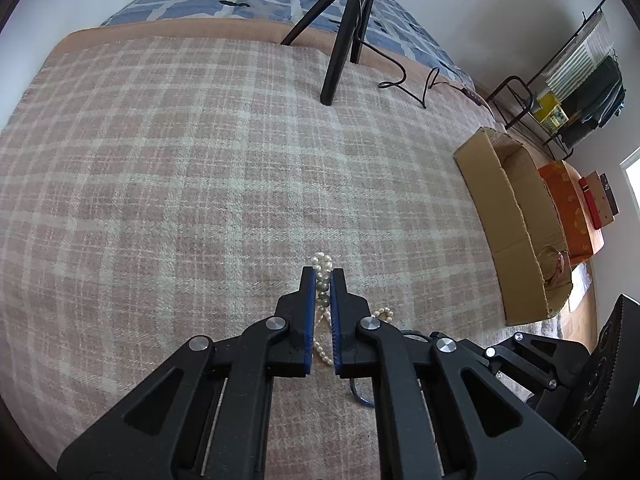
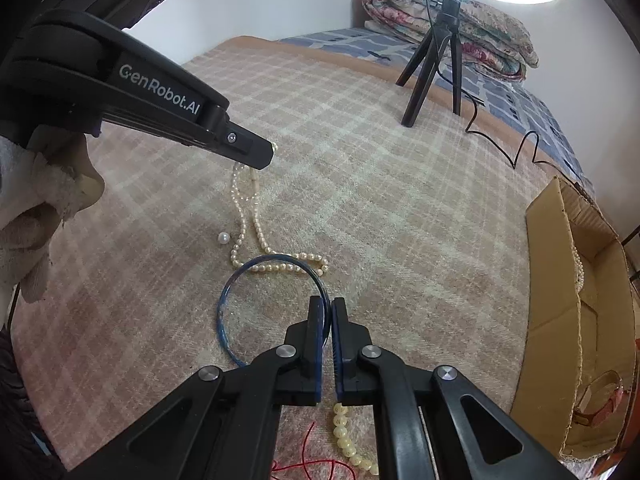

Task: Organize jewelry
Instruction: 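Carry the pearl strand into the box with the left tool while the right tool carries the bangle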

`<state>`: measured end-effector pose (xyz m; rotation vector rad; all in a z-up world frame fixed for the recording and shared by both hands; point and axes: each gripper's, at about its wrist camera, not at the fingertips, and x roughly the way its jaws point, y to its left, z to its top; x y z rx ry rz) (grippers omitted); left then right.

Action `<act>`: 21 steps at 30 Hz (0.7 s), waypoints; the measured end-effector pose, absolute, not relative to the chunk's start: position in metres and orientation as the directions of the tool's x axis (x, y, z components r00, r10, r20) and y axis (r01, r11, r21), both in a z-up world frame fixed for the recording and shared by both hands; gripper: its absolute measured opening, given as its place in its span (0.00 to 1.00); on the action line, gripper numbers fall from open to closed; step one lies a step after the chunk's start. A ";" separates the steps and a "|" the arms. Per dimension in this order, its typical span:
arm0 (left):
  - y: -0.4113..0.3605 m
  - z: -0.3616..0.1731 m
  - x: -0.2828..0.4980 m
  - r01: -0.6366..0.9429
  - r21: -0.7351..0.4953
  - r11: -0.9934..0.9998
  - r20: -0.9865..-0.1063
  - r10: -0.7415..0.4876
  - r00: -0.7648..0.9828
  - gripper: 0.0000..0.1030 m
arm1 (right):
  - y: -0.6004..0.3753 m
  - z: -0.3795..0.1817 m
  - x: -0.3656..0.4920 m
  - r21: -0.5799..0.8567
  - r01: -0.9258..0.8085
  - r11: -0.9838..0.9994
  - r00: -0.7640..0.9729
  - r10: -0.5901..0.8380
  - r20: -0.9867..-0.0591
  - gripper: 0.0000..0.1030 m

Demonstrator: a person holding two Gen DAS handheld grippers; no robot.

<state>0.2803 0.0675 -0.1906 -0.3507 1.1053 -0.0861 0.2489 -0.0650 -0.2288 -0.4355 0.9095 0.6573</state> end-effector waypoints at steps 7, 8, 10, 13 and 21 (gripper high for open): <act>0.073 -0.174 0.275 -0.101 -0.351 0.931 -0.837 -0.263 0.480 0.04 | -0.067 -0.215 0.244 -0.092 -0.680 0.727 0.477 0.344 -0.809 0.01; 0.073 -0.171 0.274 -0.100 -0.356 0.929 -0.831 -0.266 0.488 0.04 | -0.068 -0.212 0.243 -0.094 -0.679 0.728 0.483 0.346 -0.804 0.01; 0.074 -0.162 0.272 -0.096 -0.369 0.924 -0.820 -0.275 0.502 0.04 | -0.070 -0.206 0.241 -0.104 -0.675 0.731 0.499 0.349 -0.793 0.01; 0.073 -0.149 0.269 -0.084 -0.386 0.919 -0.801 -0.288 0.525 0.04 | -0.073 -0.195 0.238 -0.129 -0.665 0.736 0.538 0.351 -0.767 0.01; 0.068 -0.118 0.259 -0.057 -0.398 0.916 -0.763 -0.296 0.574 0.04 | -0.086 -0.162 0.230 -0.153 -0.634 0.758 0.611 0.371 -0.699 0.01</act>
